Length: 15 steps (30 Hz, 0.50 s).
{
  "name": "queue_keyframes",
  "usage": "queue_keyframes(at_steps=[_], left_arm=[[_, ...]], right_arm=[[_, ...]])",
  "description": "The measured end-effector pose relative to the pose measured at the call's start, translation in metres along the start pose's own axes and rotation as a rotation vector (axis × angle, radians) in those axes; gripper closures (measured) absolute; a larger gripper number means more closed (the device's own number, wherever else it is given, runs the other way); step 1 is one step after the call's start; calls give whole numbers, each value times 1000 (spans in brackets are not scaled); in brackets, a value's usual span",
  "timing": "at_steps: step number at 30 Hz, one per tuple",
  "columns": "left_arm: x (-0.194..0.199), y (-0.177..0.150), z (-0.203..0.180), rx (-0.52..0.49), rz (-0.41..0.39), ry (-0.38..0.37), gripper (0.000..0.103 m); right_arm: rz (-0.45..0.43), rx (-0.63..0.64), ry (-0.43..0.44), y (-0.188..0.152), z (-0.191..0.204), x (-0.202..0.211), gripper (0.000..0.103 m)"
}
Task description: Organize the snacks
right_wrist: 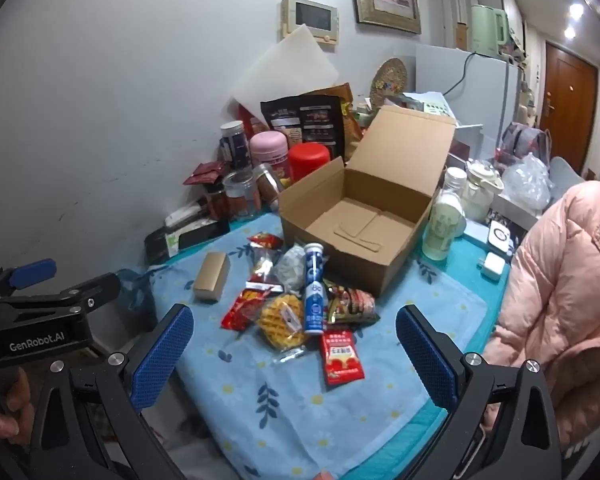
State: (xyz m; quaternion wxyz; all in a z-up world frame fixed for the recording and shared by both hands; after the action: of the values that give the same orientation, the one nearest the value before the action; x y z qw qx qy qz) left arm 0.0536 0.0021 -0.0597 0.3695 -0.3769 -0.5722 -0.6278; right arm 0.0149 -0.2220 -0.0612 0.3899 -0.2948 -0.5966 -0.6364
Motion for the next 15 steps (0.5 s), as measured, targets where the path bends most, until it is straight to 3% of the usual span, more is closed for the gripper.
queue_keyframes(at_steps=[15], left_arm=[[4, -3, -4, -18, -9, -30, 0]], right_arm=[[-8, 6, 0, 0, 1, 3, 0]])
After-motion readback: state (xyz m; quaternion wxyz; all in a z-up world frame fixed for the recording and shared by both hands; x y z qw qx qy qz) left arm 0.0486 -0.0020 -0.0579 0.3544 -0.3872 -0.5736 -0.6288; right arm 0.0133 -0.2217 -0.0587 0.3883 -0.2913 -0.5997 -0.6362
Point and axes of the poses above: each gripper's, at about its wrist camera, not at the fingertips, and x roughly against the way its jaws point, z to its left, y to its top, the point moved 8 cm from there along -x, roughly the way its jaws point, and after that the axes turned 15 degrees about z, right-handed, at the moved point
